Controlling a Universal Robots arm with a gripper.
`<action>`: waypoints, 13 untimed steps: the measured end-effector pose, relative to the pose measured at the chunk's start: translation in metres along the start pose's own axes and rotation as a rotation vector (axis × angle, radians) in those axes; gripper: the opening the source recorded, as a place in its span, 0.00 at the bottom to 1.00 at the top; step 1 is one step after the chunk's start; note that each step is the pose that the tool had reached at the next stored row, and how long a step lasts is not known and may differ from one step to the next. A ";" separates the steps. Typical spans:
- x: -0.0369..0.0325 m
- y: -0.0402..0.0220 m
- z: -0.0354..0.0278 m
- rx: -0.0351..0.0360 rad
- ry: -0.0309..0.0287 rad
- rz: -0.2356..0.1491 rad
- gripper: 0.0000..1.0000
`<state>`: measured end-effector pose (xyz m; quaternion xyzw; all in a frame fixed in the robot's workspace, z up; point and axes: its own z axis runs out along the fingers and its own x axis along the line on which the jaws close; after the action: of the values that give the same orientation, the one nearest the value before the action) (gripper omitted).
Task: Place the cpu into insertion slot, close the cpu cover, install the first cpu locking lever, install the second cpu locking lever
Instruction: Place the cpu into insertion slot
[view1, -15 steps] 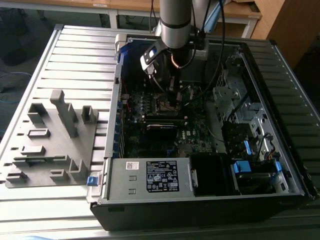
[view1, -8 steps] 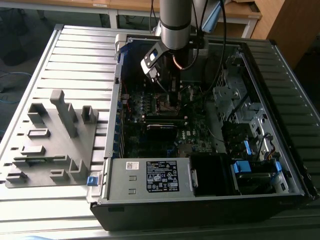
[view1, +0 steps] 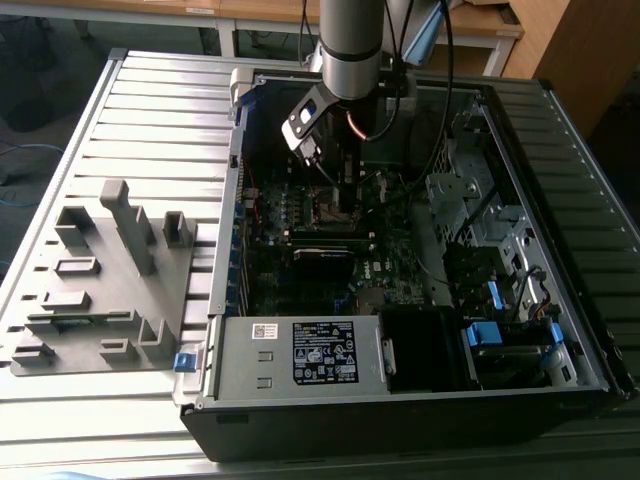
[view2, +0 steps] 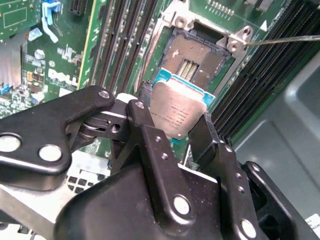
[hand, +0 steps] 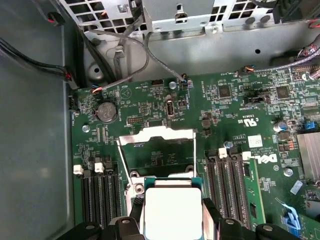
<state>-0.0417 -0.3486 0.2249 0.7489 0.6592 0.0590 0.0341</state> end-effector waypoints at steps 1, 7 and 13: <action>0.0000 0.0000 0.0003 0.0148 -0.0019 0.000 0.54; 0.0000 -0.0001 0.0005 0.0425 -0.0058 0.001 0.54; 0.0000 -0.0001 0.0007 0.0457 0.0064 -0.057 0.54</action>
<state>-0.0417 -0.3486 0.2241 0.7303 0.6815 0.0454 0.0166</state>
